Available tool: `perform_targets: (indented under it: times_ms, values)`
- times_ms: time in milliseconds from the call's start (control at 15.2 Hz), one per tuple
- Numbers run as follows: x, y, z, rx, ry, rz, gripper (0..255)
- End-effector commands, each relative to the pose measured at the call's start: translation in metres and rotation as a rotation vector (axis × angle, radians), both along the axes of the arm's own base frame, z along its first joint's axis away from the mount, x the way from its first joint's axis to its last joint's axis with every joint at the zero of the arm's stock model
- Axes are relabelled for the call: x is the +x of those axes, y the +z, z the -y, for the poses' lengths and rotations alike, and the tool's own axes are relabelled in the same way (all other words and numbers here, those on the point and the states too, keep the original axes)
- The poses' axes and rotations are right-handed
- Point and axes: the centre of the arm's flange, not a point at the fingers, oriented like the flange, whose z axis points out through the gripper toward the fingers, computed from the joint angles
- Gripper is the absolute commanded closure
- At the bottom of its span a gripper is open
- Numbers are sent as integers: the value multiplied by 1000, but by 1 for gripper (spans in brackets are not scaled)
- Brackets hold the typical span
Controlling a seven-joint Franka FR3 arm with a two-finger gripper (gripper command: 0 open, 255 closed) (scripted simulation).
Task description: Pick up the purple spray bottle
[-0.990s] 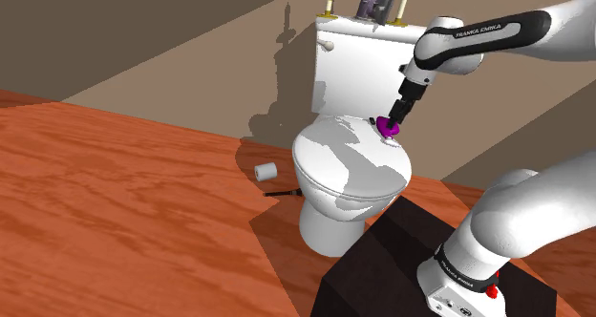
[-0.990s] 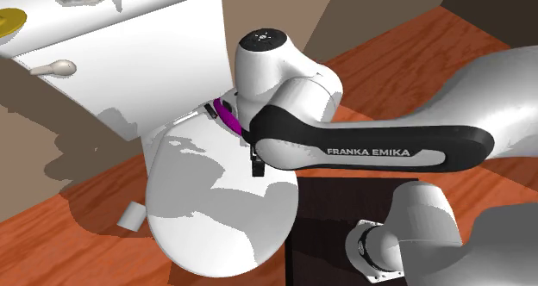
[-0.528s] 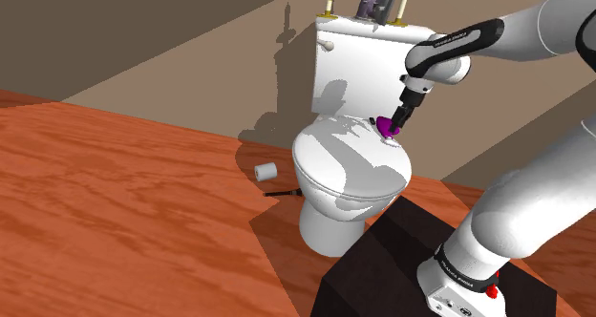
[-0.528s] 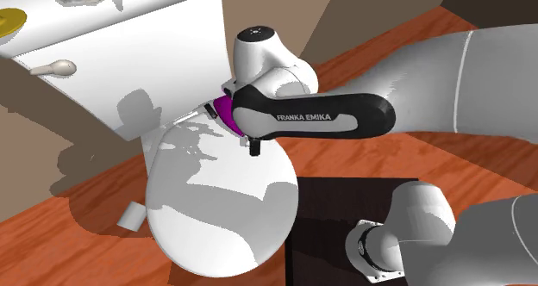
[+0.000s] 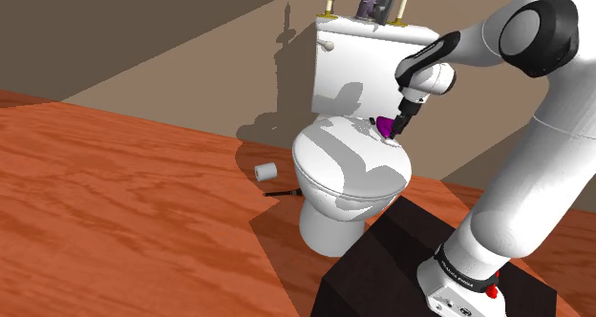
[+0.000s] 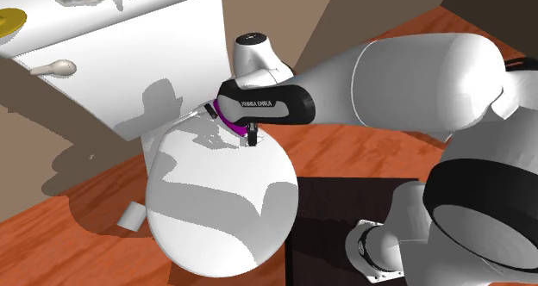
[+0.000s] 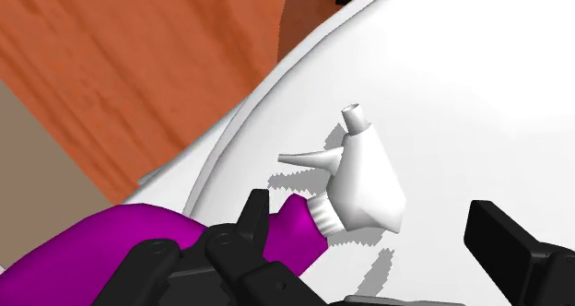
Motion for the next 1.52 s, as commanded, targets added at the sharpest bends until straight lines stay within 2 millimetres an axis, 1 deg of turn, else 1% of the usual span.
perform_targets:
  times_ms: [0, 198, 330, 396, 990, 1452]
  values:
    - [0, -11, 2, 0, 0, 0, 0]
    - [0, -27, 2, 0, 0, 0, 0]
    - [0, -30, 2, 0, 0, 0, 0]
    - [1, -30, 2, 0, 0, 0, 255]
    - [0, -30, 2, 0, 0, 0, 255]
    - [0, 7, 2, 0, 0, 0, 255]
